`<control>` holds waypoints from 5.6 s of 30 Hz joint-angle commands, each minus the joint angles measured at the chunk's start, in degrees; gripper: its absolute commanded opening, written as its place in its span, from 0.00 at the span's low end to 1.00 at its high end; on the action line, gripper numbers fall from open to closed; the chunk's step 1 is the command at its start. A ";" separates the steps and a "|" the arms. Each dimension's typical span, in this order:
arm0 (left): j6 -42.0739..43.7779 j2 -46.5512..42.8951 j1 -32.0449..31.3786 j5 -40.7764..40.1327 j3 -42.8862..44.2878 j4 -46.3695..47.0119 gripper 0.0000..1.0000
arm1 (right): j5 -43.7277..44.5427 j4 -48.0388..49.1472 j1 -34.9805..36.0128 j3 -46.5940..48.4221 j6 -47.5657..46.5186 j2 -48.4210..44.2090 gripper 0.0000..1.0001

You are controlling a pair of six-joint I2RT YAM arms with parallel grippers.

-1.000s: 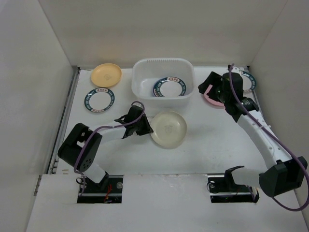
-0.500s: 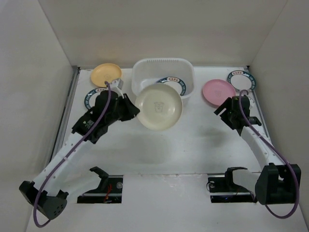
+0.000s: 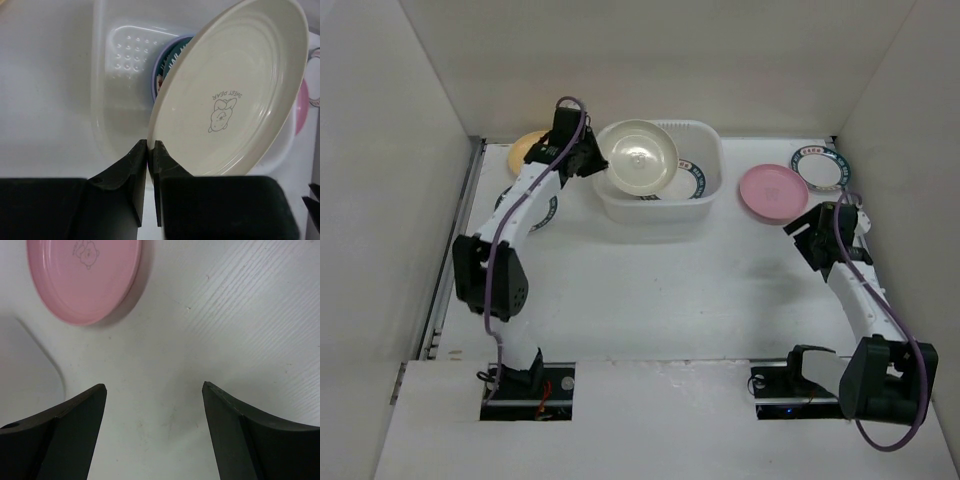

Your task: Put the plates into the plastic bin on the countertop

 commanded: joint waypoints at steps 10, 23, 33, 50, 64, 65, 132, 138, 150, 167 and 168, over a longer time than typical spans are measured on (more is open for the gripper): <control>2.27 21.54 0.86 2.93 20.03 4.47 0.07 | 0.01 2.59 -2.42 -1.86 2.20 -3.30 0.83; 6.40 31.67 -2.83 1.27 22.41 1.66 0.40 | -0.25 4.87 -4.80 -0.37 4.93 2.23 0.82; 10.01 11.03 -2.57 -3.66 20.75 1.48 1.00 | -3.77 9.44 -5.15 7.71 8.97 18.48 0.79; 7.28 -27.66 2.79 -8.58 -3.77 -3.52 1.00 | -7.37 0.67 -6.20 26.52 17.85 40.02 0.69; 5.08 -42.87 8.59 -9.55 -17.83 -12.22 1.00 | -9.30 -0.93 -5.59 29.79 20.58 44.52 0.00; 5.00 -43.13 9.20 -9.29 -18.71 -12.49 1.00 | -9.48 -0.67 -5.24 29.17 20.40 43.30 0.00; -28.39 -2.80 33.38 0.47 -53.78 47.44 0.66 | -12.91 -9.37 23.51 40.95 -12.47 15.96 0.79; -34.10 5.19 32.85 0.64 -55.72 58.15 0.55 | -14.05 -8.84 21.92 38.49 -12.91 12.18 0.79; -39.13 -6.09 33.55 2.31 -64.41 62.57 0.04 | -14.49 -8.58 19.90 35.85 -12.73 9.97 0.79; -19.88 -26.46 17.49 10.21 -17.70 22.41 0.06 | -9.93 -5.15 9.89 23.55 -6.41 5.59 0.79; -19.18 -23.04 15.73 12.05 -14.01 21.62 0.06 | -8.88 -5.24 9.01 22.41 -6.32 4.80 0.79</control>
